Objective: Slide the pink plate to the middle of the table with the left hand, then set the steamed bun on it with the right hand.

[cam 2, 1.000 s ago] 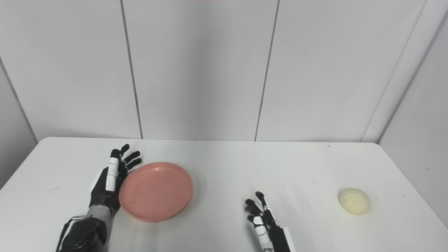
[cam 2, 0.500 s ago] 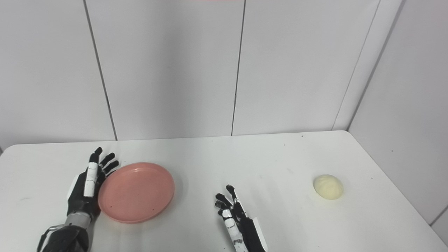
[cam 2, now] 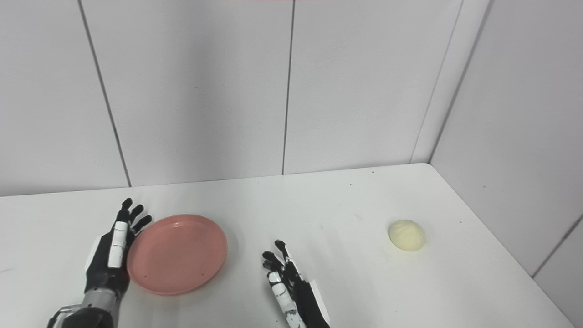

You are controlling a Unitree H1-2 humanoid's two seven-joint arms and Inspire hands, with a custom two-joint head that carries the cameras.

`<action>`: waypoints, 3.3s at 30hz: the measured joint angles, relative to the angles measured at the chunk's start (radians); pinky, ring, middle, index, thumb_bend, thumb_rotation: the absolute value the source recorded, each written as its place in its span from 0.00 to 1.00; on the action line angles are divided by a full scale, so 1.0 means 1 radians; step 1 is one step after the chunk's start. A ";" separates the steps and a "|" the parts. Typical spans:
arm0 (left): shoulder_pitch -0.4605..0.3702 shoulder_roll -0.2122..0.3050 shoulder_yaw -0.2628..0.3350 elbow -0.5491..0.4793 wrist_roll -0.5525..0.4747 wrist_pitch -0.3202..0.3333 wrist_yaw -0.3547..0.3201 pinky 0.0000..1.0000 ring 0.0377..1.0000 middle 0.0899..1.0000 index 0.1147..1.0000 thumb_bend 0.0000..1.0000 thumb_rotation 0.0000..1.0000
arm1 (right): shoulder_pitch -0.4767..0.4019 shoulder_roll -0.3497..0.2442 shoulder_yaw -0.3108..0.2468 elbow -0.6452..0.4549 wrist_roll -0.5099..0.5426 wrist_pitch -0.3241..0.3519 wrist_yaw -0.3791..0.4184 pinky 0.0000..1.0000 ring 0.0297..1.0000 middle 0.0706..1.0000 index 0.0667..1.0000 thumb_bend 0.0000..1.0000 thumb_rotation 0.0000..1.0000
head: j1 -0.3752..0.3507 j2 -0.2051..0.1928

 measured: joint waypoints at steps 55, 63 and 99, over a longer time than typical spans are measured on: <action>-0.002 0.012 -0.065 0.030 0.048 -0.084 -0.039 0.87 0.90 0.96 1.00 0.85 0.93 | -0.280 -0.611 -0.207 -0.343 -0.463 0.448 0.344 0.67 0.80 0.85 0.83 0.96 0.46 | -0.043 -0.028; -0.002 0.012 -0.066 0.030 0.062 -0.085 -0.039 0.86 0.89 0.96 1.00 0.85 0.93 | -0.298 -0.648 -0.202 -0.251 -0.483 0.488 0.364 0.68 0.82 0.85 0.82 0.94 0.34 | -0.037 -0.028; -0.001 0.012 -0.078 0.027 0.066 -0.092 -0.040 0.85 0.87 0.96 1.00 0.86 0.91 | -0.347 -0.658 -0.155 0.178 -0.464 0.437 0.165 0.75 0.88 0.86 0.80 0.90 0.32 | -0.023 -0.028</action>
